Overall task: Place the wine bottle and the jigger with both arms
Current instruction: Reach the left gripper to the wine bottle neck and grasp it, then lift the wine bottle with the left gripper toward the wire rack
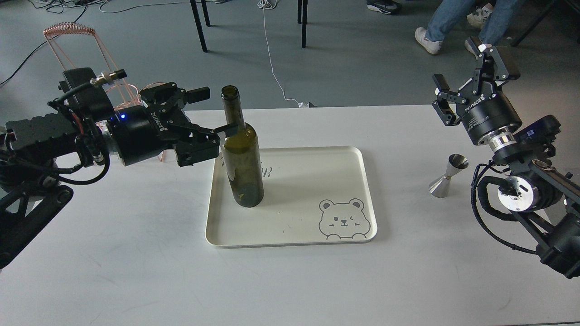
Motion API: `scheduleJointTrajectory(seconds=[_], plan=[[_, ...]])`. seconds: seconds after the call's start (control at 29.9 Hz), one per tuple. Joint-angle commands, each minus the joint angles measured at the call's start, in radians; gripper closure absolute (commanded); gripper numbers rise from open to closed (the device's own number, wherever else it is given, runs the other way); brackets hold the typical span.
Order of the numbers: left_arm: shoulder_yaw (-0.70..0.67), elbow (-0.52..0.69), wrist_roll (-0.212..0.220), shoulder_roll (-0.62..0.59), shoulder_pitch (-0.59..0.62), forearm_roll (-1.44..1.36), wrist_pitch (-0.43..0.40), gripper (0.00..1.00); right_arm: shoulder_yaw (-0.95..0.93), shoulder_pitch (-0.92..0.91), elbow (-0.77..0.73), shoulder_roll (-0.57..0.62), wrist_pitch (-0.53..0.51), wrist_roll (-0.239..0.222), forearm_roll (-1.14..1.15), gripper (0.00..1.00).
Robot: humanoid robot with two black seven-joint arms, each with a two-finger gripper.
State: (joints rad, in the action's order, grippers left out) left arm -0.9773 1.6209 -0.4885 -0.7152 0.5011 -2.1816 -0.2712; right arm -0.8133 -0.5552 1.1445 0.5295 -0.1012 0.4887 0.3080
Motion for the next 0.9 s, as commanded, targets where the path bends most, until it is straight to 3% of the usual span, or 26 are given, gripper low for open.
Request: scheduleJointTrajectory(seconds=[0.0, 0.33, 0.4, 0.47, 0.54, 0.6, 0.67, 0.87], plan=[[0.074, -0.021, 0.000, 0.028, 0.068, 0.003, 0.000, 0.01, 0.000, 0.000, 0.000, 0.000, -0.002, 0.000, 0.008, 0.01], [0.104, -0.093, 0.000, 0.089, 0.114, 0.002, 0.000, 0.06, -0.001, 0.000, 0.003, 0.003, -0.002, 0.000, 0.008, 0.01], [0.109, -0.096, 0.000, 0.089, 0.114, 0.000, 0.000, 0.21, -0.001, 0.001, 0.003, 0.001, -0.002, 0.000, 0.008, 0.01], [0.111, -0.096, 0.000, 0.088, 0.116, 0.000, 0.000, 0.50, -0.001, 0.003, 0.003, 0.001, 0.000, 0.000, 0.008, 0.01], [0.111, -0.096, 0.000, 0.088, 0.114, 0.000, 0.003, 0.66, 0.000, 0.003, 0.003, 0.001, -0.002, 0.000, 0.008, 0.01], [0.111, -0.096, 0.005, 0.088, 0.116, 0.000, 0.004, 0.73, 0.000, 0.001, 0.003, 0.001, -0.002, 0.000, 0.008, 0.01], [0.111, -0.096, 0.010, 0.088, 0.116, 0.000, 0.004, 0.87, 0.000, 0.003, 0.003, 0.001, -0.002, 0.000, 0.008, 0.01], [0.109, -0.096, 0.013, 0.088, 0.132, 0.000, 0.007, 0.92, 0.000, 0.001, 0.003, 0.001, -0.002, 0.000, 0.008, 0.01]])
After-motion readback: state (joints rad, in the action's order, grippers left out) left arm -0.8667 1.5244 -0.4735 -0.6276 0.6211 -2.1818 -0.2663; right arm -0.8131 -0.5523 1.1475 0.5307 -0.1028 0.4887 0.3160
